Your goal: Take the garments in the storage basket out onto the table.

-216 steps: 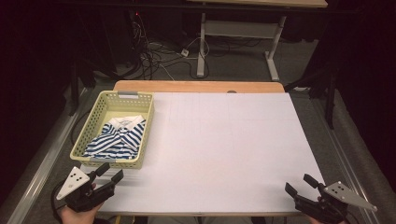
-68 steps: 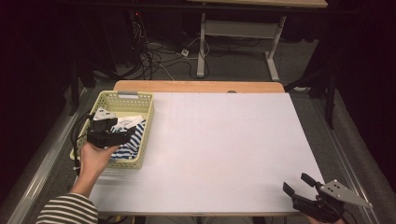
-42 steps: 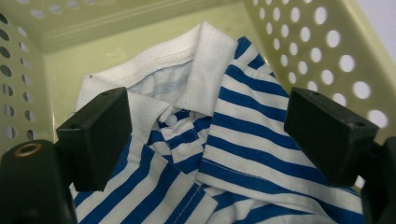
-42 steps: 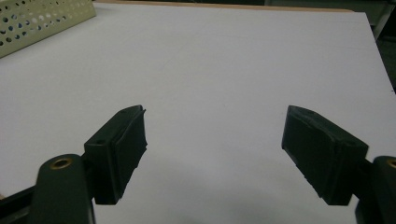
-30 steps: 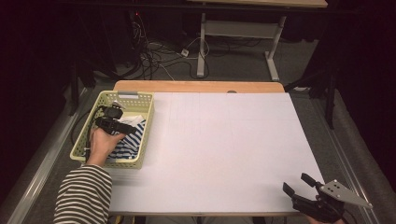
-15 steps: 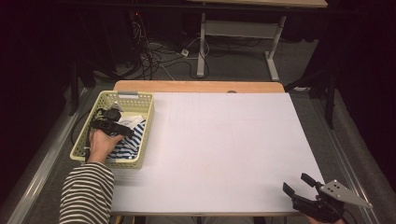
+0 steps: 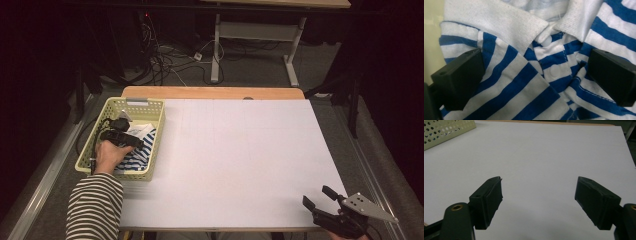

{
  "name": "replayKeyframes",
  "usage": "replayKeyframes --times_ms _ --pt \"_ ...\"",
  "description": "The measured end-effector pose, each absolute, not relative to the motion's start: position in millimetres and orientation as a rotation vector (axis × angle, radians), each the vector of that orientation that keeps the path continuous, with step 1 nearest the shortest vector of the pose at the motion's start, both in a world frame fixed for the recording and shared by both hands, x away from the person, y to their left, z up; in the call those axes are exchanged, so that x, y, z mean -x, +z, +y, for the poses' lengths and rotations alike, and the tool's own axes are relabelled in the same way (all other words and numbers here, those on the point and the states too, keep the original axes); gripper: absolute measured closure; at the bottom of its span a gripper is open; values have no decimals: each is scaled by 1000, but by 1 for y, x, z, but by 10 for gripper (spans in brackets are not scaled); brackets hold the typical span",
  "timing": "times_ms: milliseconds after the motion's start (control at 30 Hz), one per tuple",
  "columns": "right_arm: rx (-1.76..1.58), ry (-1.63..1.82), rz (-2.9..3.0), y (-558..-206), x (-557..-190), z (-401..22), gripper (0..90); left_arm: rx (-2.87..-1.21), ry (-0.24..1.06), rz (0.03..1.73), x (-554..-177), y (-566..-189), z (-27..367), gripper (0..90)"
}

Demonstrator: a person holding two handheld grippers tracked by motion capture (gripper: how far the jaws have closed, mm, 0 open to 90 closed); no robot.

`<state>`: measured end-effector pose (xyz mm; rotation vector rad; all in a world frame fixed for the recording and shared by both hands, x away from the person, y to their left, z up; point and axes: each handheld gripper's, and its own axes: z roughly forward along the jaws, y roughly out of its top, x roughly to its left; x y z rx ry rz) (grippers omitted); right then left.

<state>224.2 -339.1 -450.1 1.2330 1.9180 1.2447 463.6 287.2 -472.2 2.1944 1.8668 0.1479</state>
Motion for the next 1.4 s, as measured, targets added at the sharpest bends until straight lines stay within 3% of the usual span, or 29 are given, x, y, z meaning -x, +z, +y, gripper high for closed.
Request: replayKeyframes --times_ms 167,333,400,500,667,900,1400 --pt "-1228 1241 1922 -450 -225 -338 227 -2206 145 1846 -462 -469 285 76" --pt "-1227 1239 1921 -450 -225 -338 229 -2233 146 1796 -457 -463 279 277" --pt "-1228 1238 1924 -450 -225 -338 228 -2248 138 1764 -456 -461 278 424" --pt "-1227 1238 1924 -450 -225 -338 229 -2251 127 1747 -455 -460 277 551" --pt "-1226 1236 1925 -450 -225 -338 229 -2250 99 1729 -455 -459 276 693" --pt "-1227 1239 1925 -450 -225 -338 228 -2227 85 1711 -456 -454 278 734" --pt "-1225 1241 1926 -450 -225 -338 228 -2131 161 1596 -441 -413 284 737"
